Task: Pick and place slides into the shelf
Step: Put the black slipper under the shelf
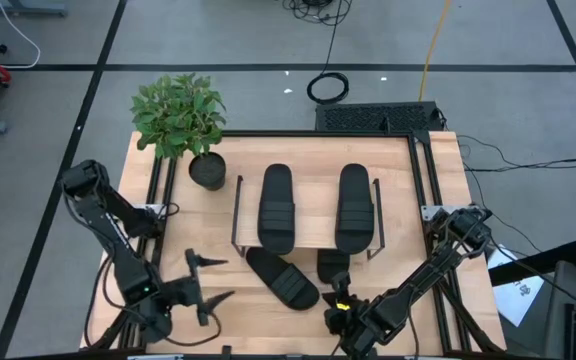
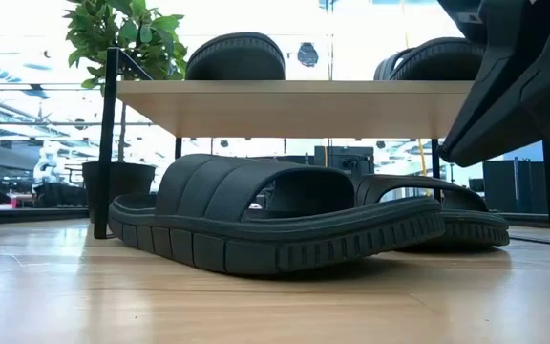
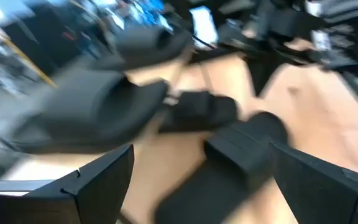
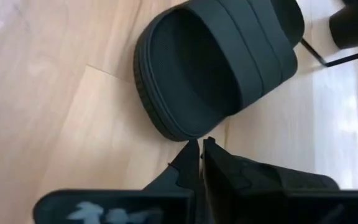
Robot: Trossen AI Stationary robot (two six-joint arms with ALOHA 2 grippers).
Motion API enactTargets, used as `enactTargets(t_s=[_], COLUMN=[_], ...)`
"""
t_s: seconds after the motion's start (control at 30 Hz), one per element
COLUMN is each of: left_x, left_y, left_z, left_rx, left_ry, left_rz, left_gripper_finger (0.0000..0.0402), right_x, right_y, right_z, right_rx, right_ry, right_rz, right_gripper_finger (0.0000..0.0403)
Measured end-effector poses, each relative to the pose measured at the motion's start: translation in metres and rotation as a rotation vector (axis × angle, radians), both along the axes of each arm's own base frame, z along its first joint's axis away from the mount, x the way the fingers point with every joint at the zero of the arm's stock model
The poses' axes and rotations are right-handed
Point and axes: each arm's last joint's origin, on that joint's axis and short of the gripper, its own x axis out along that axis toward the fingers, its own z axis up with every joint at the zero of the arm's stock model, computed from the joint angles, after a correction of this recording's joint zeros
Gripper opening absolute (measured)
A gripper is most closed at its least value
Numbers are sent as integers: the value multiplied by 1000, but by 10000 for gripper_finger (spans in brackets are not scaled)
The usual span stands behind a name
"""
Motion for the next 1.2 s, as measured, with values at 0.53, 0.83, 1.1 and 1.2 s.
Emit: enactTargets(t_s=[0.53,0.83,1.1,1.2], left_x=[52,80,94,97], left_y=[-26,-13,3,6], left_z=[-61,-95,-98,-98], left_rx=[-129,-224,-280,-285], left_ry=[208,269,270,267], left_rz=[-276,-200,-133,-120], left_gripper_finger=[376,376,376,376], right_x=[5,10,15,18], right_y=[-18,-33,-31,-28], right_z=[-23,-31,-30,-29], right_rx=[99,53,78,118], right_ry=[66,21,5,-7], right_rz=[-3,-57,-30,7], right_gripper_finger=[0,0,0,0])
